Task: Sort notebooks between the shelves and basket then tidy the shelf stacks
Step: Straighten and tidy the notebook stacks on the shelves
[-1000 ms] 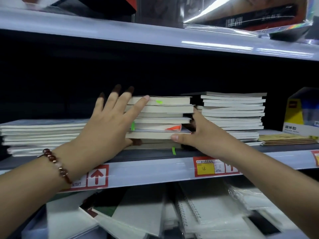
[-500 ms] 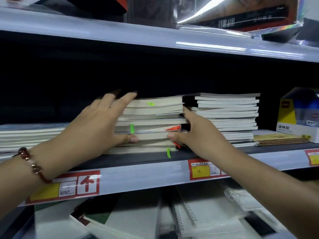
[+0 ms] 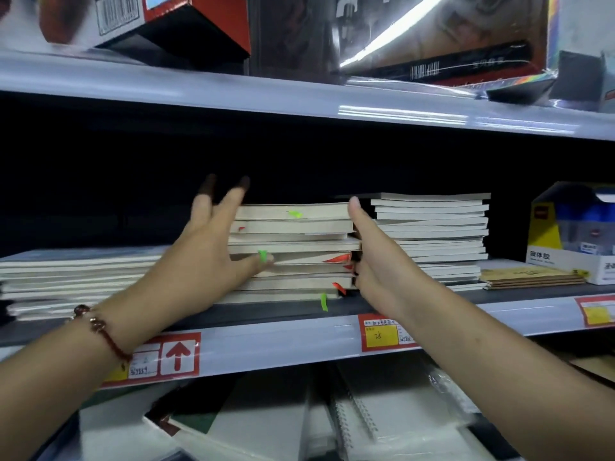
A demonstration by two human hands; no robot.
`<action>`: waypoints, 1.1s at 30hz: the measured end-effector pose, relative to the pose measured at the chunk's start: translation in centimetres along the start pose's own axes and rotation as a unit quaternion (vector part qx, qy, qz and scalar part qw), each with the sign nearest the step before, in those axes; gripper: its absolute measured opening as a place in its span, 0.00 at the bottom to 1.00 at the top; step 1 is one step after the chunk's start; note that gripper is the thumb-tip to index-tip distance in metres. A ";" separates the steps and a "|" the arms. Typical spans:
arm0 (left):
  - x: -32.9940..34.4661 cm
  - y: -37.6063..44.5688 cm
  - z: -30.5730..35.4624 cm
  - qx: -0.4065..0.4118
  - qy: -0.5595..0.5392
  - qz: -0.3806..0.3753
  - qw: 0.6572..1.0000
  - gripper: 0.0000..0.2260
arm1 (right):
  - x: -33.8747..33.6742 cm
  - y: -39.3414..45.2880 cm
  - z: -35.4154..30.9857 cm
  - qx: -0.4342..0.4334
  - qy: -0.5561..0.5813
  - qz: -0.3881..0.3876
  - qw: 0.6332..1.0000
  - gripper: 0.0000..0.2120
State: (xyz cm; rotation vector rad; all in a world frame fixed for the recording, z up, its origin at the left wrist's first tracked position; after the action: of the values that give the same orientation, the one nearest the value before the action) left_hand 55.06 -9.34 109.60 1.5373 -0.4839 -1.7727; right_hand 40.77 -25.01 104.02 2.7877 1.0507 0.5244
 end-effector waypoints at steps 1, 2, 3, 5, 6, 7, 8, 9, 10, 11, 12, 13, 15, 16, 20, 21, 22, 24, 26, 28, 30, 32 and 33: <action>-0.2 -0.3 -0.8 -0.050 -0.070 0.015 0.996 0.44 | -0.2 0.2 0.0 0.001 0.017 0.026 1.000 0.47; -0.1 -0.6 -1.6 -0.102 -0.144 0.032 0.984 0.41 | -0.3 0.1 0.1 0.002 0.030 0.053 0.998 0.43; 0.4 -1.0 -2.3 -0.151 -0.219 0.040 0.963 0.39 | -0.3 0.1 0.0 0.002 0.035 0.076 0.996 0.36; 2.2 -1.8 -2.8 -0.217 -0.362 0.032 0.906 0.34 | -0.4 -0.1 -0.1 0.000 0.017 0.103 0.995 0.21; 3.0 -2.1 -2.7 -0.235 -0.421 0.027 0.876 0.31 | -0.4 -0.1 -0.1 0.001 0.001 0.110 0.994 0.17; 3.4 -2.2 -2.7 -0.246 -0.468 0.030 0.849 0.28 | -0.4 -0.2 0.0 0.002 -0.008 0.112 0.994 0.17; 3.4 -2.3 -2.6 -0.248 -0.497 0.039 0.831 0.25 | -0.4 0.0 0.4 0.005 -0.012 0.108 0.994 0.18; 3.4 -2.2 -2.8 -0.244 -0.512 0.048 0.822 0.24 | -0.3 0.1 0.8 0.009 -0.015 0.104 0.994 0.21; 3.4 -2.2 -3.1 -0.243 -0.516 0.057 0.820 0.24 | -0.2 0.1 1.0 0.011 -0.018 0.097 0.995 0.24; 3.5 -2.2 -3.5 -0.248 -0.514 0.067 0.818 0.24 | 0.1 0.3 1.1 0.011 -0.021 0.088 0.996 0.27; 3.5 -2.3 -3.6 -0.257 -0.507 0.076 0.819 0.23 | 0.3 0.5 1.0 0.009 -0.023 0.083 0.996 0.28; 3.6 -2.1 -3.8 -0.265 -0.504 0.085 0.818 0.23 | 0.5 0.7 0.9 0.009 -0.023 0.084 0.996 0.28; 3.8 -2.0 -3.8 -0.279 -0.490 0.089 0.821 0.22 | 0.8 0.9 1.0 0.019 -0.022 0.085 0.996 0.34; 3.7 -1.8 -3.6 -0.283 -0.483 0.088 0.824 0.23 | 0.9 1.1 0.9 0.021 -0.012 0.080 0.996 0.38; 3.0 -2.1 -3.1 -0.290 -0.466 0.077 0.833 0.27 | 0.4 2.1 0.8 0.040 0.074 0.061 0.995 0.35; 3.0 -2.2 -3.3 -0.295 -0.465 0.066 0.832 0.28 | 0.4 2.3 0.7 0.043 0.080 0.058 0.994 0.33; 3.1 -2.3 -3.5 -0.304 -0.465 0.055 0.829 0.29 | 0.4 2.5 0.6 0.046 0.082 0.059 0.994 0.34; 3.0 -2.3 -3.8 -0.320 -0.475 0.066 0.817 0.29 | 0.7 2.7 0.7 0.055 0.079 0.054 0.994 0.35; 2.9 -2.2 -3.7 -0.314 -0.491 0.088 0.808 0.25 | 1.2 2.5 0.9 0.057 0.078 0.035 0.995 0.35; 2.8 -2.6 -3.2 -0.305 -0.478 0.100 0.818 0.21 | 1.4 1.9 1.0 0.057 0.073 0.021 0.995 0.34; 3.0 -2.4 -3.3 -0.299 -0.455 0.113 0.831 0.20 | 1.6 2.1 0.7 0.050 0.063 0.015 0.997 0.35; 3.4 -2.3 -3.4 -0.306 -0.439 0.097 0.839 0.22 | 1.4 2.6 0.8 0.056 0.074 0.039 0.995 0.36; 3.4 -2.2 -3.4 -0.306 -0.439 0.086 0.841 0.23 | 1.3 2.7 0.9 0.053 0.065 0.056 0.995 0.38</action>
State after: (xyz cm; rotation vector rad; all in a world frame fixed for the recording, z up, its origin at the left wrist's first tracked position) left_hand 57.62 -9.75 105.05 0.1785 -0.3889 -2.1304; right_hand 43.70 -26.14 104.18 2.9554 0.9771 0.6911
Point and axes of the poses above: each hand's wrist, its own y-axis towards the middle knuckle, its own x-axis out of the palm, z = x × y, the point moved 10 cm from there along y, towards the middle knuckle, and after that the axes turned 10 degrees about y, right-handed, at the moved point
